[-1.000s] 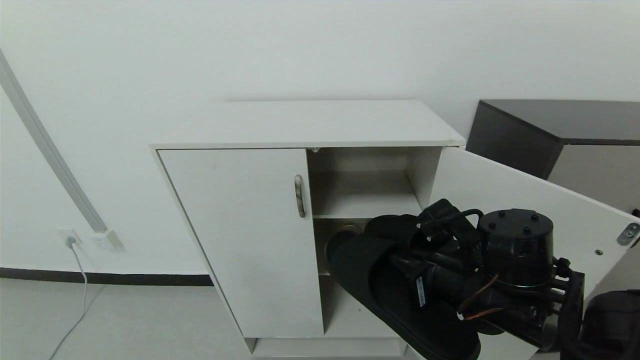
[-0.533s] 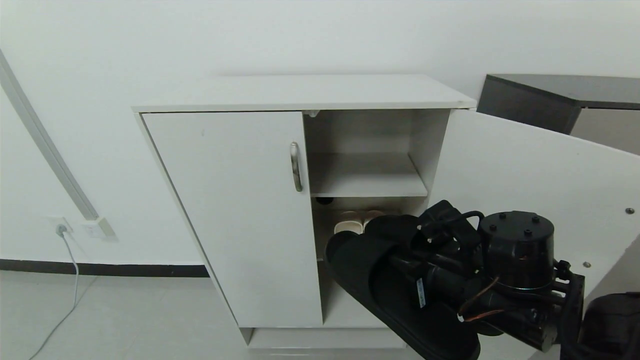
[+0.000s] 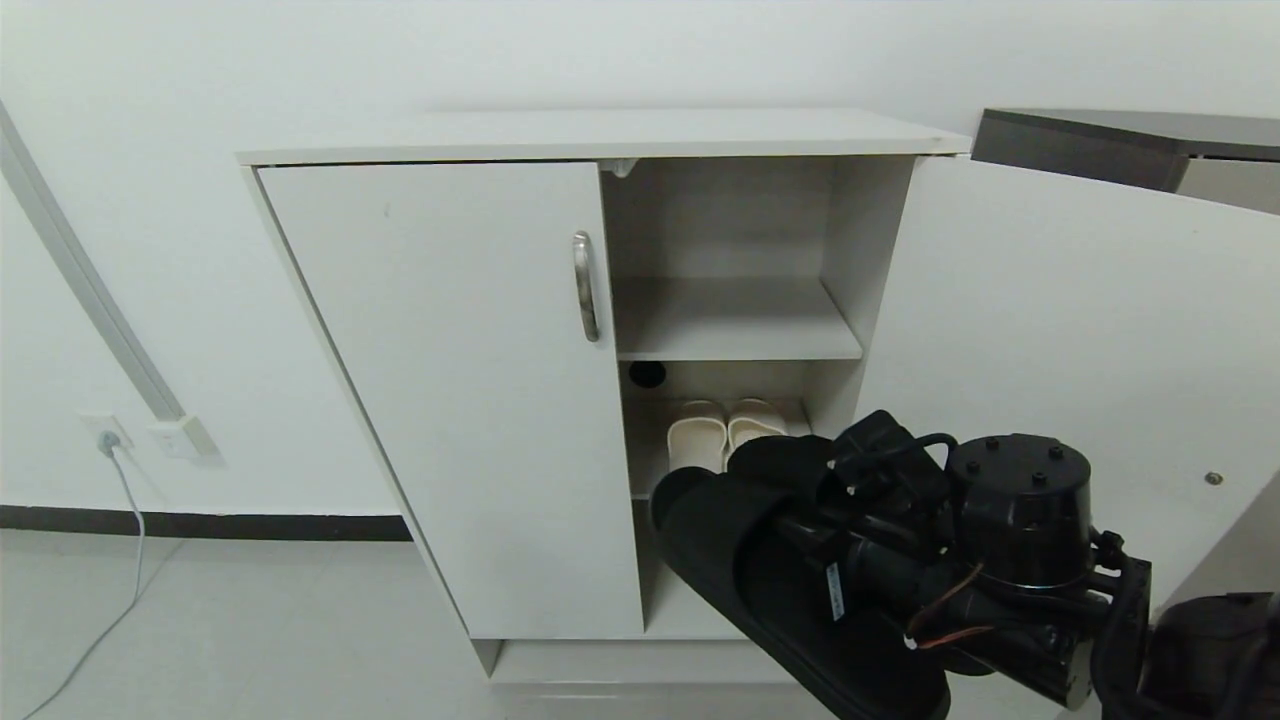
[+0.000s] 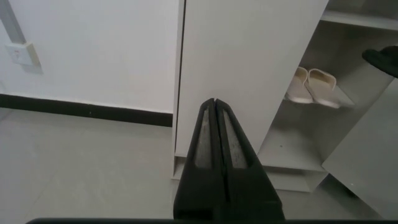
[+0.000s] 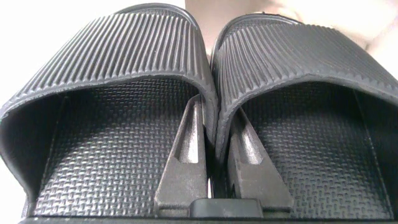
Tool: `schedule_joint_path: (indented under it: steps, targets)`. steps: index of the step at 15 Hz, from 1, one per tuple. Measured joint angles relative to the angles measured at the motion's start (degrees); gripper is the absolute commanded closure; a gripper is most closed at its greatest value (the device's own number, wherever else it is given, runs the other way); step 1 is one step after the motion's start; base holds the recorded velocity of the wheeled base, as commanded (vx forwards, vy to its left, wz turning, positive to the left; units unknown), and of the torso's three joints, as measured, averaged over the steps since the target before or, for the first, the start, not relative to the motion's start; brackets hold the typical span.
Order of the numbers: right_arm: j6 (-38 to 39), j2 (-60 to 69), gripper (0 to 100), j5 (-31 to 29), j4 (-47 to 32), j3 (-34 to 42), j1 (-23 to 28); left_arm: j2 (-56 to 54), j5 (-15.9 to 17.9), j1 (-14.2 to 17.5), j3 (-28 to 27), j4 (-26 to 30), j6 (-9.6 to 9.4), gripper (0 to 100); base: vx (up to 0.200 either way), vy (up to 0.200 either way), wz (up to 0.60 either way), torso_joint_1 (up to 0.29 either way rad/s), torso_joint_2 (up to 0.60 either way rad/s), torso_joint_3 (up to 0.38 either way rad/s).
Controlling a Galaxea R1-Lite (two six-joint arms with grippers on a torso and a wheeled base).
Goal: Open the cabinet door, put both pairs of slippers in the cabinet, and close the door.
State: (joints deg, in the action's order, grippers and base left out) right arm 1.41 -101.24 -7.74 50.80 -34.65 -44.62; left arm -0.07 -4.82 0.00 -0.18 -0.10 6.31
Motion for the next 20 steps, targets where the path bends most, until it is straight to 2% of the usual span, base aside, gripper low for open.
schedule_joint_path:
  steps: [7,8,11,13,16,20]
  targets:
    - [0.0,-2.23,100,-0.62,1.29,-0.55,0.07,0.0,-0.09,0.0,0.0,0.0,0.0,100,0.0,0.0,0.0,0.0,0.0,0.0]
    - [0.0,-3.02,100,-3.39,1.32,-1.87,0.07,0.0,-0.18,0.0,0.0,-0.01,0.02,100,0.0,0.0,0.0,0.0,0.0,0.0]
    - [1.18,-7.3,100,-18.91,-1.91,-10.67,-0.72,0.0,-0.24,0.0,0.0,-0.04,0.11,100,0.0,0.0,0.0,0.0,0.0,0.0]
    - [3.6,-9.92,100,-25.48,-7.61,-18.41,-2.35,0.0,-0.27,0.0,0.0,-0.06,0.06,100,0.0,0.0,0.0,0.0,0.0,0.0]
    - [7.8,-11.48,100,-31.74,-20.39,-30.48,-4.24,0.0,-0.27,0.0,0.0,-0.04,0.0,100,0.0,0.0,0.0,0.0,0.0,0.0]
    - [12.57,-11.22,100,-35.34,-37.74,-44.84,-5.13,0.0,-0.24,0.0,0.0,-0.06,0.0,100,0.0,0.0,0.0,0.0,0.0,0.0]
